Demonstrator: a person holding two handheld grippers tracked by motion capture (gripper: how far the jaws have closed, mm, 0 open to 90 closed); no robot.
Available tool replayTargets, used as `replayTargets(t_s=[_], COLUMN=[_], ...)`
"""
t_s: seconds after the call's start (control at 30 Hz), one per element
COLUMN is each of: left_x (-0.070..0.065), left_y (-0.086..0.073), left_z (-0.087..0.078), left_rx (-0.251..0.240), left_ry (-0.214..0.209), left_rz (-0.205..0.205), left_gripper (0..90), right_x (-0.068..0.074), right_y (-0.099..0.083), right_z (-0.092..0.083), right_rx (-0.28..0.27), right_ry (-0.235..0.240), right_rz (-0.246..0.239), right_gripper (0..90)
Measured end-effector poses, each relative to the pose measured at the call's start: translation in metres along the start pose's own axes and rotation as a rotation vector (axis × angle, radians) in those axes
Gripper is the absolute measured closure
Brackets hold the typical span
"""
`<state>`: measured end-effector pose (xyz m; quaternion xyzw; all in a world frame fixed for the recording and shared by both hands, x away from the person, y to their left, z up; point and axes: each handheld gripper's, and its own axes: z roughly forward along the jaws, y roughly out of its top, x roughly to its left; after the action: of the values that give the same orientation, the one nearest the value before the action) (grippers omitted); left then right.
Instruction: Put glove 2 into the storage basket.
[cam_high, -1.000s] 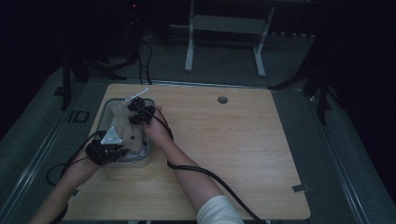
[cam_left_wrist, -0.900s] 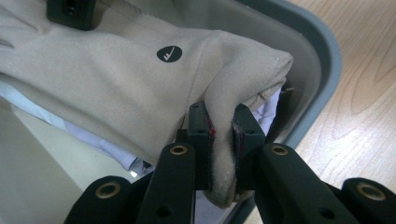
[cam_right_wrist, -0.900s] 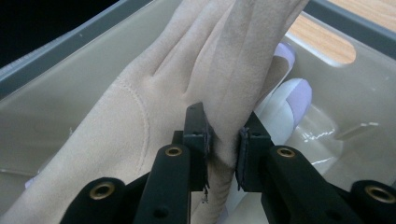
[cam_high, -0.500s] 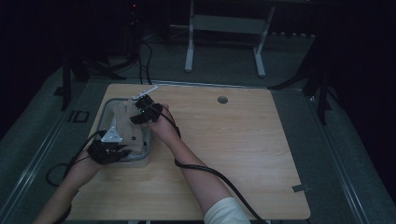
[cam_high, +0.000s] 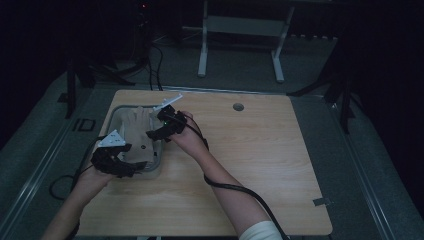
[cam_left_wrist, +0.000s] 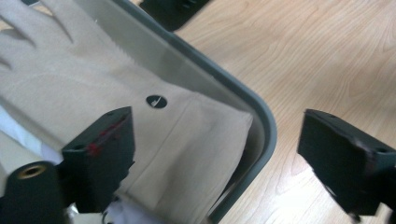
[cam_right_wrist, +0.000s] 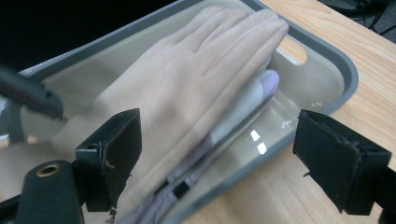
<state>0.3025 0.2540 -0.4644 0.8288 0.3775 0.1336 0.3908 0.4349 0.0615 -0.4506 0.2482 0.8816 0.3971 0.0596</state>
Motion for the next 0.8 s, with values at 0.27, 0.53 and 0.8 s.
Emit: replayTargets(t_s=[0.27,0.53,0.8], left_x=[-0.018,-0.038,-0.058], left_y=[0.007,0.016,0.019], left_z=[0.011,0.027,0.048], left_rx=[-0.037,-0.083,-0.083], left_ry=[-0.010,-0.089,-0.146], left_rz=[0.039,0.077,0.094], left_gripper=[5.9,5.8,5.8], right_x=[-0.004,-0.012,-0.015], right_y=[-0.022,-0.052,-0.077], right_z=[-0.018,-0.037,-0.051], right_rx=[-0.005,-0.015,0.006], right_ry=[-0.003,-0.019,-0.005], right_rz=[-0.024,-0.043,-0.059], right_gripper=[15.0,15.0,14.6])
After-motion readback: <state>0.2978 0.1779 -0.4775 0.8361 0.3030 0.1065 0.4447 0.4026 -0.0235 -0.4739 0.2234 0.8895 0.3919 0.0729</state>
